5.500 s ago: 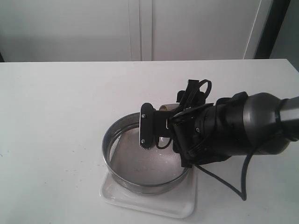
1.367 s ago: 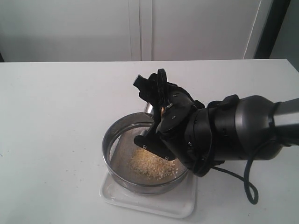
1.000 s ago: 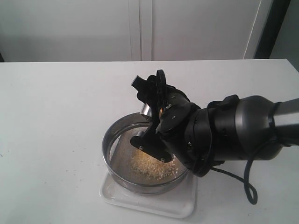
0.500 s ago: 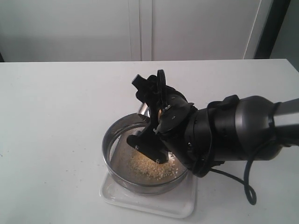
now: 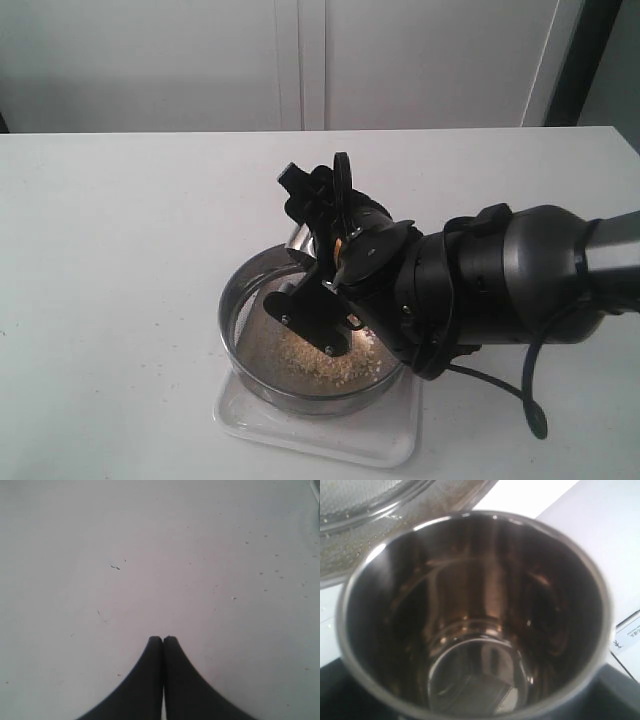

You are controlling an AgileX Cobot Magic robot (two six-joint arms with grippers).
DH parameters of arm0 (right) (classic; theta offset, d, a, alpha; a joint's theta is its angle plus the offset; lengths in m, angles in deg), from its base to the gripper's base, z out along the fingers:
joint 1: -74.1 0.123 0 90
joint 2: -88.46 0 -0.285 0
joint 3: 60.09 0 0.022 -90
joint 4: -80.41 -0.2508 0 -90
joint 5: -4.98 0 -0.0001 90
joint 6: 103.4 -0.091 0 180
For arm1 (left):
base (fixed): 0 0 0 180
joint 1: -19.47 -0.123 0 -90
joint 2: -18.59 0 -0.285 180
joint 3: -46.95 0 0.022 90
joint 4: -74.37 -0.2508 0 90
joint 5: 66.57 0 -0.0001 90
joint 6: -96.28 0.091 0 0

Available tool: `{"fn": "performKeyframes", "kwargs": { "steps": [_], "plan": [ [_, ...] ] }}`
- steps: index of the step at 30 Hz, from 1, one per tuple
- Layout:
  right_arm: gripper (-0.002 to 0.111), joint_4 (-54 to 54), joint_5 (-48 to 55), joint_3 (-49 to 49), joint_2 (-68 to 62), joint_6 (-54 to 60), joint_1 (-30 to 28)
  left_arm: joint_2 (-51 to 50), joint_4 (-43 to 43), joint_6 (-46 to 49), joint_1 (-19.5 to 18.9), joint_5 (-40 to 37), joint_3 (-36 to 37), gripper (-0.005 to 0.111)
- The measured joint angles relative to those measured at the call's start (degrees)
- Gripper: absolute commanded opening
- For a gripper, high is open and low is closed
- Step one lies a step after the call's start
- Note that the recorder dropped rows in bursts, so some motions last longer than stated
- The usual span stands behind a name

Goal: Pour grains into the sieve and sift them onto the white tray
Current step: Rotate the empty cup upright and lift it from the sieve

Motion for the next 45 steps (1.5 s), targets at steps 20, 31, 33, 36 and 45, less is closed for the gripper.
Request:
{"fn": "performKeyframes", "kwargs": {
  "steps": [20,31,33,36,45],
  "plan": [
    [0.000,-8.4,-4.2,-0.3,0.0,-24.5,0.0,0.0,0.0,0.0,0.0,0.0,0.0,0.000],
    [0.000,-14.4,-9.4,-0.4,0.0,-42.5,0.0,0.0,0.0,0.0,0.0,0.0,0.0,0.000],
    [0.000,-14.4,-10.7,-0.4,0.0,-46.4,0.0,0.0,0.0,0.0,0.0,0.0,0.0,0.000],
    [0.000,-14.6,-13.3,-0.5,0.3,-51.1,0.0,0.0,0.0,0.0,0.0,0.0,0.0,0.000],
    [0.000,-14.6,-18.3,-0.5,3.9,-61.1,0.0,0.0,0.0,0.0,0.0,0.0,0.0,0.000]
  ]
}}
